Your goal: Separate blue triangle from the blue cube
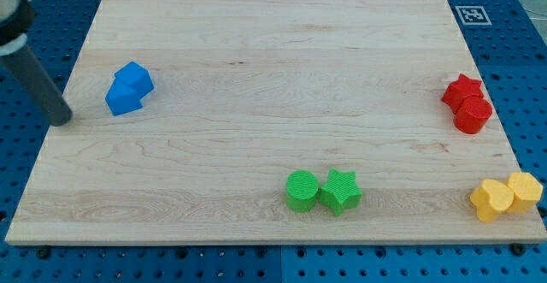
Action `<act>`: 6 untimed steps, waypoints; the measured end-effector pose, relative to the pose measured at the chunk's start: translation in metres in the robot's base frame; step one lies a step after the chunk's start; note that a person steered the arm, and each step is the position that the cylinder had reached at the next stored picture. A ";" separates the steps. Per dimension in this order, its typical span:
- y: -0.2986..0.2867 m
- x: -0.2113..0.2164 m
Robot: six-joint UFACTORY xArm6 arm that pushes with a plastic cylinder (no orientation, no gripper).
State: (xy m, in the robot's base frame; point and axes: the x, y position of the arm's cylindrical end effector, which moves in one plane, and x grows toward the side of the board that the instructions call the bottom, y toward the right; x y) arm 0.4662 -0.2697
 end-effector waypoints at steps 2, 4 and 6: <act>0.052 -0.005; 0.002 -0.021; 0.085 -0.031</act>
